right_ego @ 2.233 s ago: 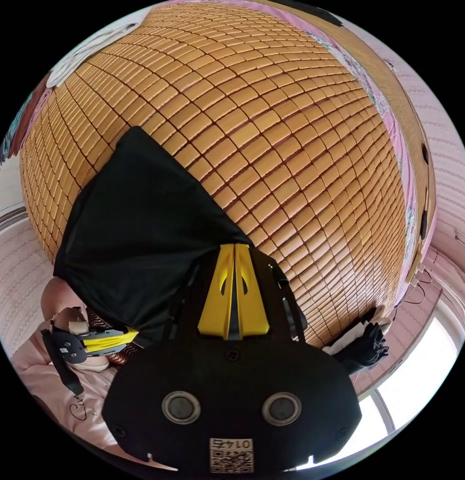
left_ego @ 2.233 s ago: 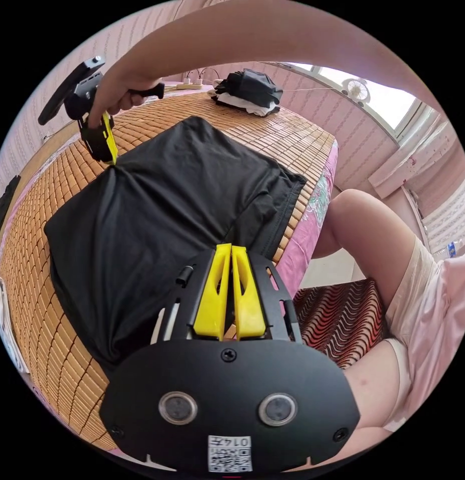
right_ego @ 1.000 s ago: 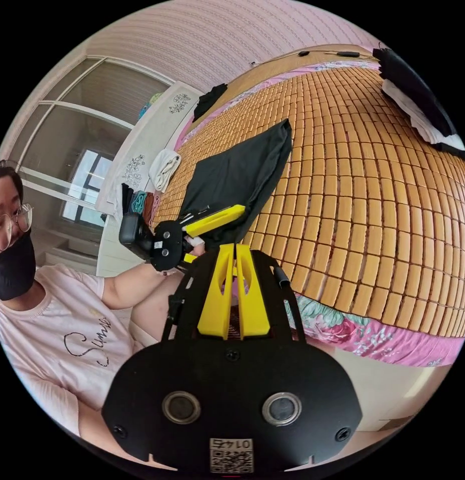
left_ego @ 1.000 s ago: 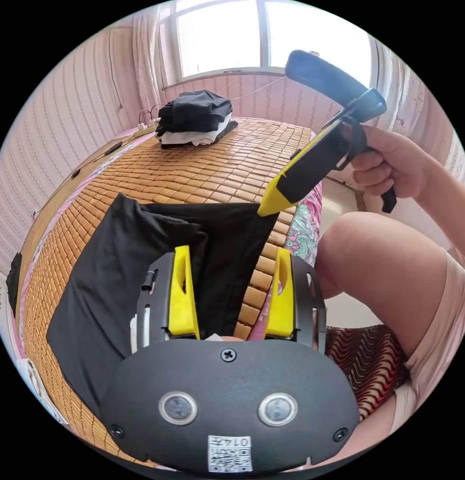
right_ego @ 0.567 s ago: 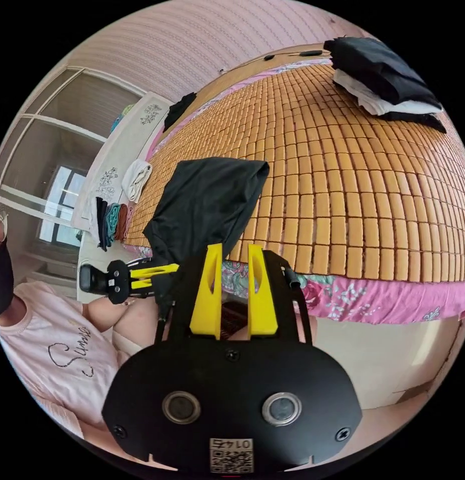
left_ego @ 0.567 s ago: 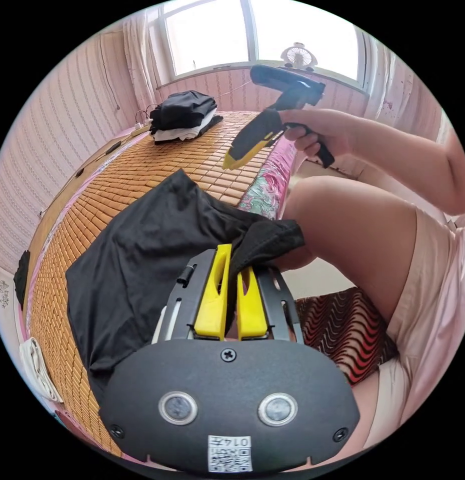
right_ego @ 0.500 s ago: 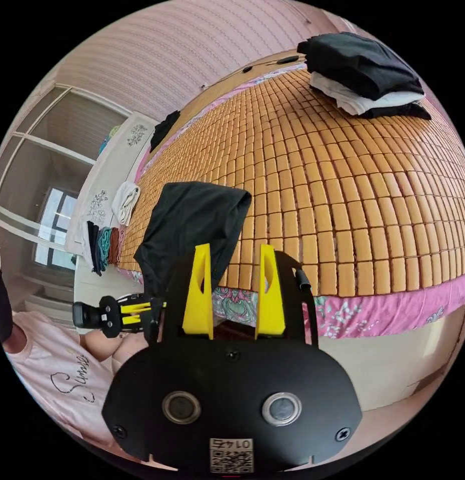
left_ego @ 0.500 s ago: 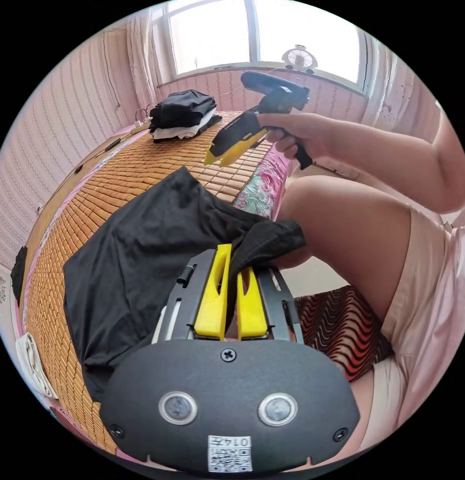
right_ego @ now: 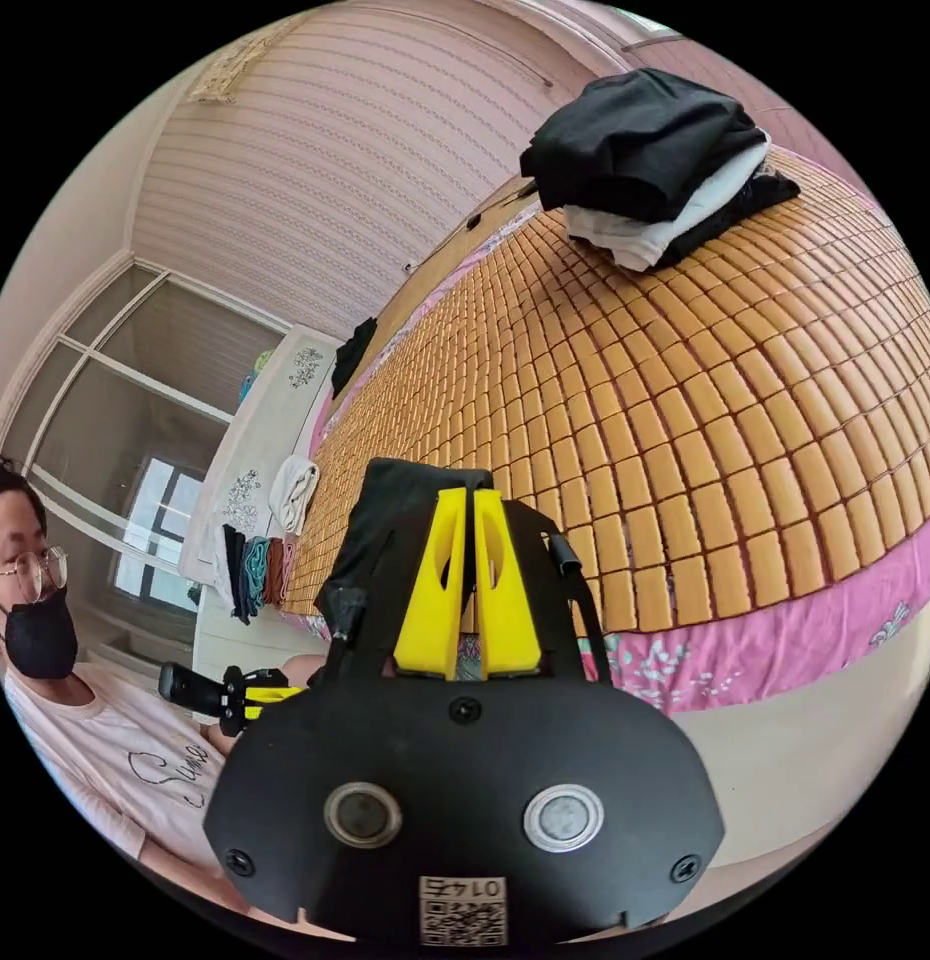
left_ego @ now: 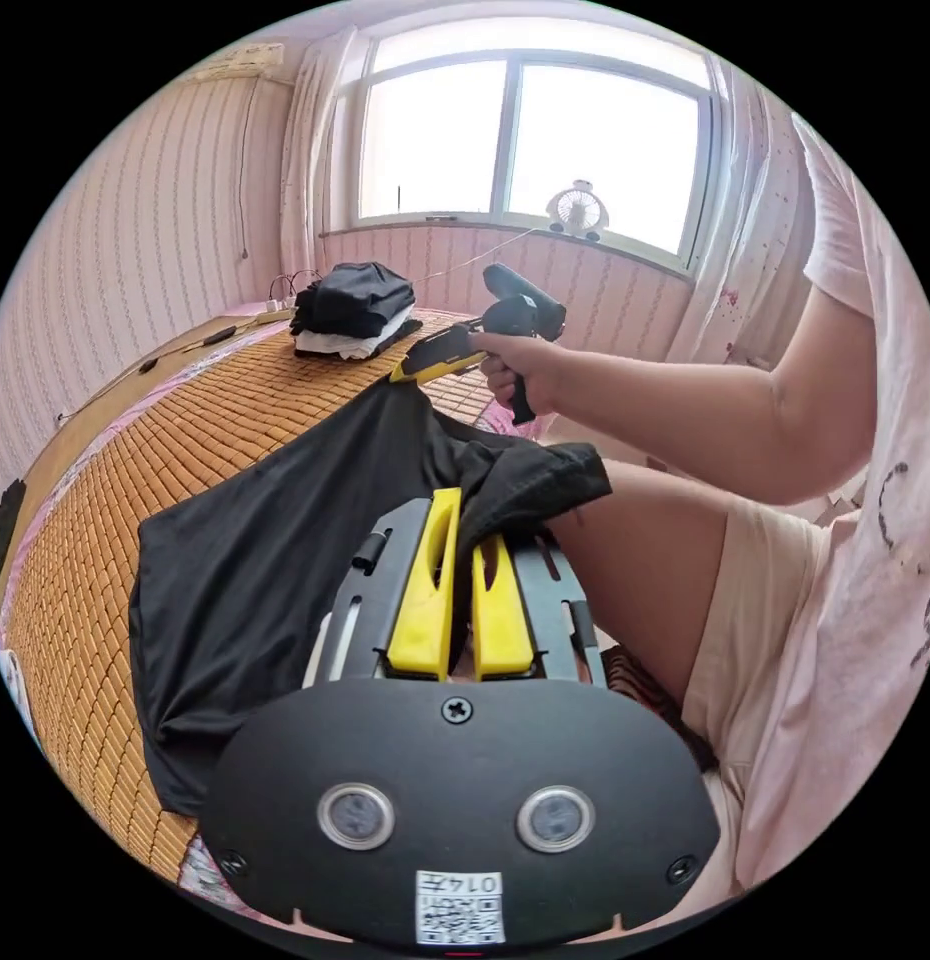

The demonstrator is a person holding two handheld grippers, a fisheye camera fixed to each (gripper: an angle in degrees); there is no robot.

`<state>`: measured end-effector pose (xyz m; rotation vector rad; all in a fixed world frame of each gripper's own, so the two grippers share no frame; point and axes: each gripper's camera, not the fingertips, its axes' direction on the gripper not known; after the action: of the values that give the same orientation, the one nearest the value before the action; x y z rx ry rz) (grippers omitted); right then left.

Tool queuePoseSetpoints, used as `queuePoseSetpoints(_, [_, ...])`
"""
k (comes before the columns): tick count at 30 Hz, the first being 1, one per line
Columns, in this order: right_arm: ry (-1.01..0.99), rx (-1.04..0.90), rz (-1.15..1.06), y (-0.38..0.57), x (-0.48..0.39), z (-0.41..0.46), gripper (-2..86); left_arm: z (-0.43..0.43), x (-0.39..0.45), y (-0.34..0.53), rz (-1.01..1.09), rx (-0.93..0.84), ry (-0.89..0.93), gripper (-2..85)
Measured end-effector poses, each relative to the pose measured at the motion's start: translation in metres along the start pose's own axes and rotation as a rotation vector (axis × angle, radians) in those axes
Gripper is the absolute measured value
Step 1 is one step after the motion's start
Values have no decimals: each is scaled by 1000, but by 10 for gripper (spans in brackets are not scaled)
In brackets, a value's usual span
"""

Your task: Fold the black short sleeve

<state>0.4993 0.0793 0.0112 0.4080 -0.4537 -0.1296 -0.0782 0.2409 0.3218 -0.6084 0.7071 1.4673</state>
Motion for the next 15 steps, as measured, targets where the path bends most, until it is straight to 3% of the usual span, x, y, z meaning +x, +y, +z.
queuePoseSetpoints(4, [66,76,-77,-22,-31,-59,6,-7,-8,2,-122,175,74,-9])
queuePoseSetpoints(7, [108,9,-149,-55,-68,-55,6,-16,-28,17,-255,242,70,-9])
queuePoseSetpoints(15, [213,-380,-302,-113,-153,133,12,-32,-90,95,-576,98,-98,-8])
